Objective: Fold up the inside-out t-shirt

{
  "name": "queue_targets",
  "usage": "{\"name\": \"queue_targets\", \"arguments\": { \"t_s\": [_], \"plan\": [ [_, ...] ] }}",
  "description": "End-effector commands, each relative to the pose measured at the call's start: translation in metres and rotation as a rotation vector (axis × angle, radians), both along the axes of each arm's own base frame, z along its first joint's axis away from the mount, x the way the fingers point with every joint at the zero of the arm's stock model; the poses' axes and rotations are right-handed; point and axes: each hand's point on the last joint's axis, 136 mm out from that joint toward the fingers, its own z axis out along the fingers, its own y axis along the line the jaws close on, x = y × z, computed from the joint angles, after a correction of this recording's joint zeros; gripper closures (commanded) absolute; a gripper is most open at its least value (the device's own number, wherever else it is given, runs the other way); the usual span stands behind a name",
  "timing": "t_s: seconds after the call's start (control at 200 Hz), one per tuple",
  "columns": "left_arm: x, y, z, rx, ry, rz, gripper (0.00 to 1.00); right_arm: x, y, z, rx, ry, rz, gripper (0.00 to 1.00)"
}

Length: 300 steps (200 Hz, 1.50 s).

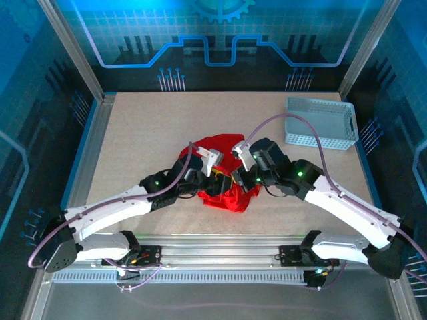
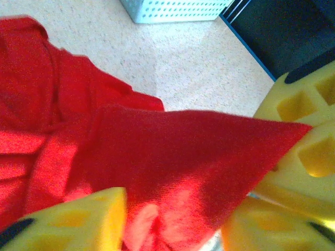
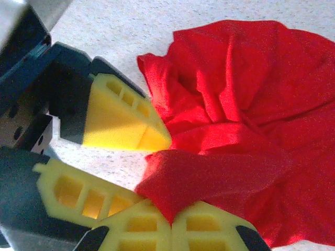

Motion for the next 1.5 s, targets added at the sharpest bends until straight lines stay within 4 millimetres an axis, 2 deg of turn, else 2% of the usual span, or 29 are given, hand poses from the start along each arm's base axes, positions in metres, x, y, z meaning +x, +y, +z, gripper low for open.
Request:
{"name": "queue_targets", "arguments": {
  "t_s": [0.0, 0.065, 0.155, 0.24, 0.315, 0.335, 0.48, 0.84, 1.006, 1.231, 1.411, 1.496],
  "plan": [
    [0.012, -0.008, 0.014, -0.042, -0.038, 0.018, 0.69, -0.011, 0.017, 0.014, 0.079, -0.004, 0.054, 0.89],
    [0.013, -0.006, 0.013, -0.054, -0.031, 0.031, 0.8, -0.01, 0.01, 0.009, 0.067, -0.008, 0.028, 0.85],
    [0.015, -0.002, 0.01, -0.063, -0.011, 0.056, 0.92, -0.006, -0.006, 0.001, 0.05, -0.033, -0.043, 0.66],
    [0.017, 0.002, 0.006, -0.078, 0.018, 0.076, 0.98, -0.005, -0.019, -0.005, 0.064, -0.052, -0.093, 0.62],
    [0.019, 0.005, 0.005, -0.092, 0.033, 0.091, 0.99, -0.005, -0.025, -0.01, 0.085, -0.059, -0.124, 0.62],
    [0.019, 0.006, 0.004, -0.095, 0.036, 0.093, 0.99, -0.006, -0.027, -0.02, 0.077, -0.046, -0.128, 0.62],
    [0.02, 0.01, 0.005, -0.116, 0.05, 0.097, 1.0, -0.009, -0.021, -0.041, 0.105, 0.0, -0.131, 0.63],
    [0.018, 0.01, 0.007, -0.13, 0.058, 0.089, 0.99, 0.011, -0.009, -0.054, 0.085, 0.036, -0.186, 0.63],
    [0.016, 0.009, 0.009, -0.139, 0.06, 0.081, 0.99, 0.019, -0.011, -0.06, 0.048, 0.027, -0.213, 0.69],
    [0.021, 0.014, 0.002, -0.124, 0.085, 0.107, 0.98, 0.021, -0.016, -0.052, 0.02, -0.018, -0.213, 1.0],
    [0.041, 0.034, -0.018, -0.148, 0.195, 0.209, 1.0, -0.004, -0.024, -0.037, 0.07, -0.085, -0.121, 1.0],
    [0.047, 0.042, -0.025, -0.163, 0.222, 0.245, 1.0, -0.015, -0.036, -0.041, 0.095, -0.096, -0.123, 1.0]
  ]
}}
